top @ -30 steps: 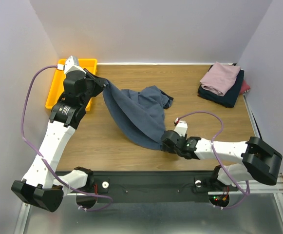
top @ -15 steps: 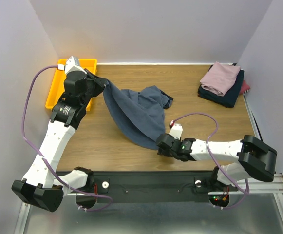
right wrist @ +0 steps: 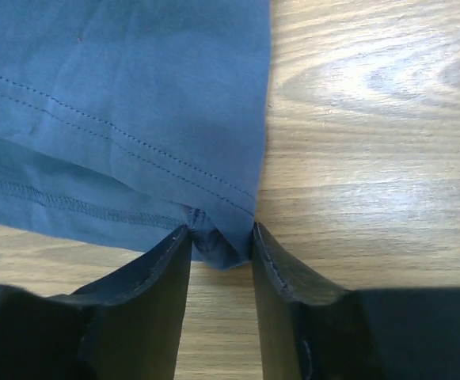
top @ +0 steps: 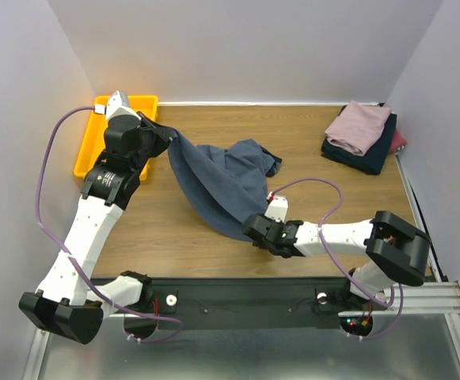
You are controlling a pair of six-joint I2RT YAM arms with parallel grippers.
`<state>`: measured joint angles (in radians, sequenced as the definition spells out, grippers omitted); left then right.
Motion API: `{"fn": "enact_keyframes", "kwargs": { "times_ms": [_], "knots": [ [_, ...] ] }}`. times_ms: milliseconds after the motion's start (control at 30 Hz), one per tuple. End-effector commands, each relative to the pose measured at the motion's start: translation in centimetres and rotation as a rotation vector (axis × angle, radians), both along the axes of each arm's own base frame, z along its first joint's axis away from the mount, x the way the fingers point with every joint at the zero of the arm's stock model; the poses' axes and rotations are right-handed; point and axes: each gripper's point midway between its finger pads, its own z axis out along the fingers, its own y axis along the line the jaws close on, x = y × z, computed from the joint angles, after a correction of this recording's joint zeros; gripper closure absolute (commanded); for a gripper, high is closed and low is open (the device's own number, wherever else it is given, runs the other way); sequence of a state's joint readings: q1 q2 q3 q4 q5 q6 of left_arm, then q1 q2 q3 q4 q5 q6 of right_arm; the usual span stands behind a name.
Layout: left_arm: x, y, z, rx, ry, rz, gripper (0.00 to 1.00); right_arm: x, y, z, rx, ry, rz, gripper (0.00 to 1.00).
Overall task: Fold and stack the tank tops
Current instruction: Flatten the tank top out
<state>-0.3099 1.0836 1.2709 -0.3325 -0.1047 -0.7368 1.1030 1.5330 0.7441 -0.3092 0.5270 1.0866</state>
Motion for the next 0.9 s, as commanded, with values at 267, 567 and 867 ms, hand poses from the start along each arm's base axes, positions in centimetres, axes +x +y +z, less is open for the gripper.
{"fn": "enact_keyframes", "kwargs": {
  "times_ms": [267, 567, 867],
  "knots": [
    [0.3, 0.3, 5.1, -0.02, -0.127, 0.008, 1.0, -2.9, -4.7, -1.2, -0.116, 0.086, 0.007, 1.0],
    [-2.7, 1.6, 15.3, -0.114, -0.341, 0.037, 1.0, 5.3, -12.8, 26.1, -0.176, -0.486, -0.27, 1.0],
    [-10.6, 4.1, 28.1, -0.295, -0.706, 0.04, 1.0, 6.1, -17.1, 57.4, -0.048, -1.059, -0.321, 1.0]
  ]
}}
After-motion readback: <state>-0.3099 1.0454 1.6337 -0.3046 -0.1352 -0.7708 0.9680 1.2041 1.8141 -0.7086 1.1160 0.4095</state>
